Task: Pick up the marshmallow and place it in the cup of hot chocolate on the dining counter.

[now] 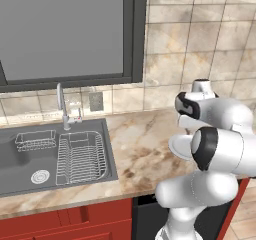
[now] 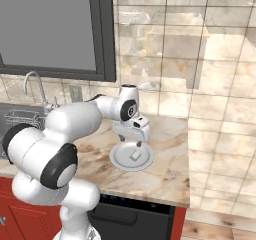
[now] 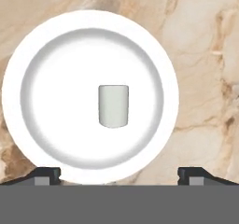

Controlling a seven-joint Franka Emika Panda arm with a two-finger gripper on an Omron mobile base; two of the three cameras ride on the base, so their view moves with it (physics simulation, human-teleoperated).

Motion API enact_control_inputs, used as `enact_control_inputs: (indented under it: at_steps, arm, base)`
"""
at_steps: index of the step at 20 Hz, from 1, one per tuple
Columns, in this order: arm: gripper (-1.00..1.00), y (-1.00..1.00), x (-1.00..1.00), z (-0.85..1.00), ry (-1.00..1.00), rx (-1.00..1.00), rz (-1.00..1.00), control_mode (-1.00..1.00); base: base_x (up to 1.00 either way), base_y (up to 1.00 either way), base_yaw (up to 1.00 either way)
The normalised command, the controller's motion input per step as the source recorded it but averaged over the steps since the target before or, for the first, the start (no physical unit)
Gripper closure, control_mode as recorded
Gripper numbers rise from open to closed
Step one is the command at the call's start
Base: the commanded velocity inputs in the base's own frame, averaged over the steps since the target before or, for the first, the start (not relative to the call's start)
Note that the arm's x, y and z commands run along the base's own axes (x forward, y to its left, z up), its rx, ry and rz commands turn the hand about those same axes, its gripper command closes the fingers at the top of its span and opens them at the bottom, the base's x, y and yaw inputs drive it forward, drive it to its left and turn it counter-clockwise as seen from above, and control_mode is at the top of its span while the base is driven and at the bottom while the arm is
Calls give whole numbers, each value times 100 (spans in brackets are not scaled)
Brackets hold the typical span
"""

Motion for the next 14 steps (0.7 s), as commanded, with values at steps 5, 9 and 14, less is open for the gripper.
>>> enact_control_inputs:
  at_steps: [5, 9, 14]
  arm:
    - [-100, -1, 5, -31, 0, 0, 0, -100]
    - [-100, -6, 0, -29, 0, 0, -1, -100]
    - [-100, -10, 0, -24, 0, 0, 0, -100]
  base:
    - [0, 0, 0]
    - [0, 0, 0]
    - [0, 0, 0]
